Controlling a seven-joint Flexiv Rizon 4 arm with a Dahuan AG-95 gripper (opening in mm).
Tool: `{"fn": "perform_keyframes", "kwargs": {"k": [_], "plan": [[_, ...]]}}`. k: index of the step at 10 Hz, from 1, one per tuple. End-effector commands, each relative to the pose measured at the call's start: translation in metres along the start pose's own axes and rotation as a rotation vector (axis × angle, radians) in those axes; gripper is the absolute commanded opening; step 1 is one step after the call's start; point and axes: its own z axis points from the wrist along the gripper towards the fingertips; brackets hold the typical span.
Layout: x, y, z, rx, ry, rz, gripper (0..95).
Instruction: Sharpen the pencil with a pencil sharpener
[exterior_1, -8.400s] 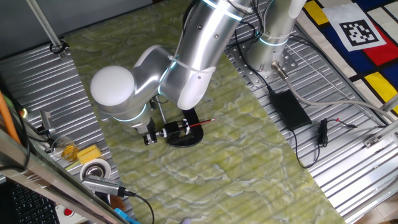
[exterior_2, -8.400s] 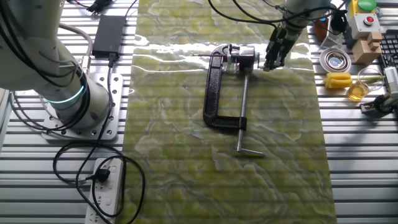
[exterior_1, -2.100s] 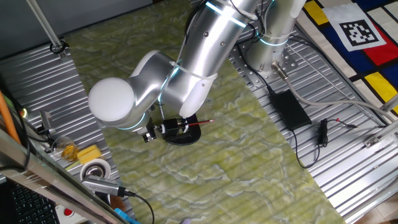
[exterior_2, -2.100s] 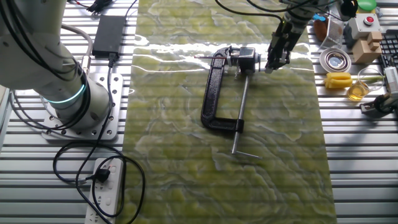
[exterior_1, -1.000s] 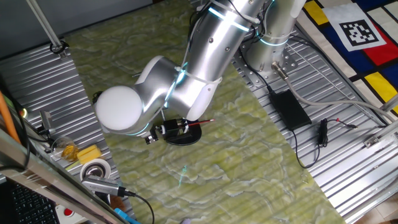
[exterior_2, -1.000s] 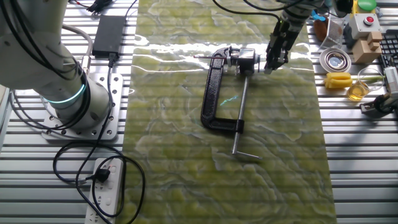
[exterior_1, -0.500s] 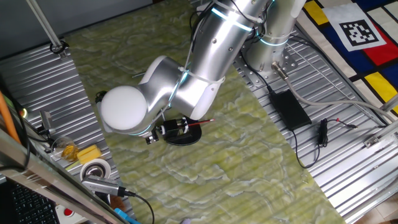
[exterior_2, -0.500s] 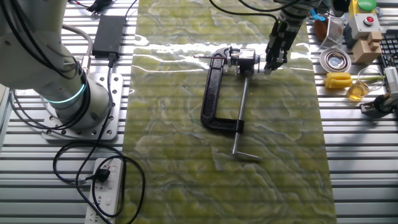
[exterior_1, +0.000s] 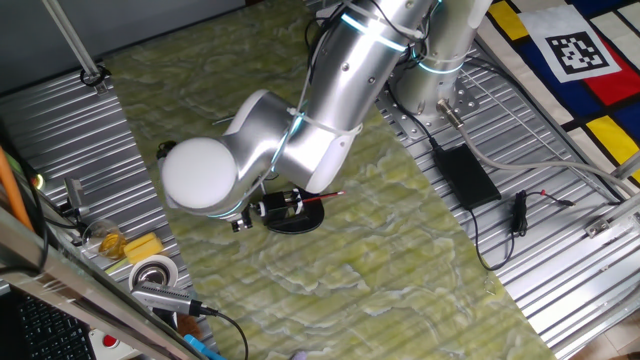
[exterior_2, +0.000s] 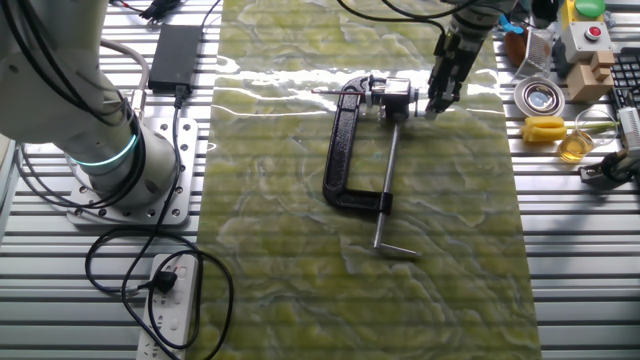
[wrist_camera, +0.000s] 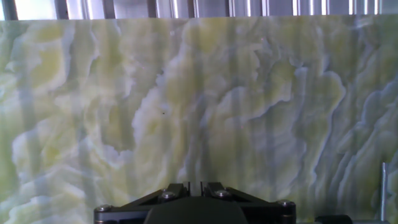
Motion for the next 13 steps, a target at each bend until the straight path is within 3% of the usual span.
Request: {"fn": "perform_keyframes", "kwargs": {"k": [1, 4, 13], "plan": [[0.000, 0.001, 0.000, 0.020, -0.001, 0.030, 0.0], [-0.002, -0.006, -0.001, 0.059, 0.011, 0.039, 0.0], [-0.003, -0.010, -0.005, 0.058, 0.016, 0.024, 0.0]]}}
